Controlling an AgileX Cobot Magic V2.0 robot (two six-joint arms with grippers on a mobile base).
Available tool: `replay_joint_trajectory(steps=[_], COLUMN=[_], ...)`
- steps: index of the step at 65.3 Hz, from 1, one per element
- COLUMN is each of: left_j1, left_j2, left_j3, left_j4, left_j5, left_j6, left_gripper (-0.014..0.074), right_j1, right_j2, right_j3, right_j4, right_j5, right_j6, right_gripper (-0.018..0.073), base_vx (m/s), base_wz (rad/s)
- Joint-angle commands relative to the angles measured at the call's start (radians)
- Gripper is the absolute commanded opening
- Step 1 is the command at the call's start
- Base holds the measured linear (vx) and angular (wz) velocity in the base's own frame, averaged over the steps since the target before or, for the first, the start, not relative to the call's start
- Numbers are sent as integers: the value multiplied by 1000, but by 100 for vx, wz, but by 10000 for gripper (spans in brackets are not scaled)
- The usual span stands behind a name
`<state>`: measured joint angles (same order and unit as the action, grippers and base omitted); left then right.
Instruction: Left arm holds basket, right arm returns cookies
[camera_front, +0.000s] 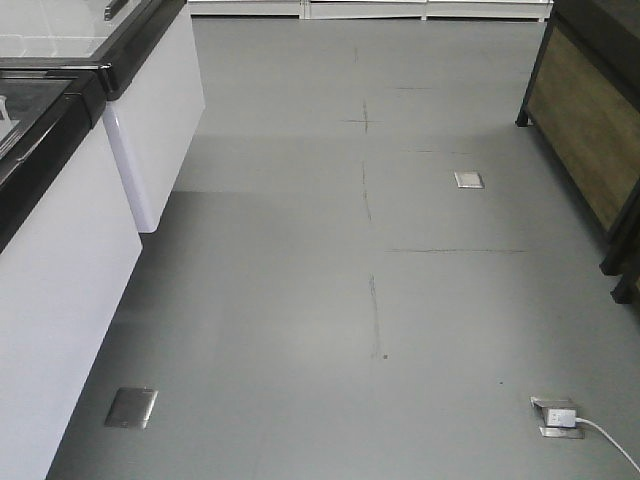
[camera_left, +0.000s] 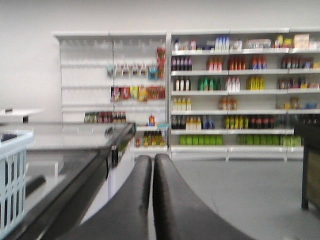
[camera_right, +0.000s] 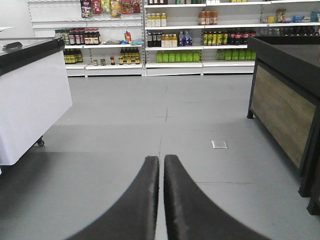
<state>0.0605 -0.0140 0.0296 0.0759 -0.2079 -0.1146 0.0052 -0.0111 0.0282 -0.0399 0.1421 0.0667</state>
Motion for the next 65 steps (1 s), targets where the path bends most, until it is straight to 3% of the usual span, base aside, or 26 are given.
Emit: replay_joint_trajectory(steps=[1,10,16,21,31,37,65], left_j1=[1,1,1,1,1,1,1], left_j2=[-10,-10,-10,-9,28,101,539], left_j3=[-26,-49,-101,-175,-415,-552,-1073], left_j4=[-6,-6,-6,-6,14,32,30], left_j5=[-246,-436,-446,-373,-97,5,271], left_j6=[-14,-12,-12,-12,-10,-10,-10], left_gripper=[-6,-5,-5,-5,-5,-4,-3], right_j1=[-5,-5,-5,-5,-5,-5,-5], right_j2=[-9,-9,-9,-9,-9,-9,-9], right_j3=[18,18,18,18,18,18,18], right_j4=[-3,-3,-3,-3,-3,-3,-3], right_j5=[-75,-75,-75,-75,-75,-75,-75], right_j6=[-9,-9,-9,-9,-9,-9,-9], right_gripper=[-6,-6,-6,-6,-6,-6,-6], base_vx=[0,0,0,0,0,0,0], base_wz=[0,0,0,0,0,0,0])
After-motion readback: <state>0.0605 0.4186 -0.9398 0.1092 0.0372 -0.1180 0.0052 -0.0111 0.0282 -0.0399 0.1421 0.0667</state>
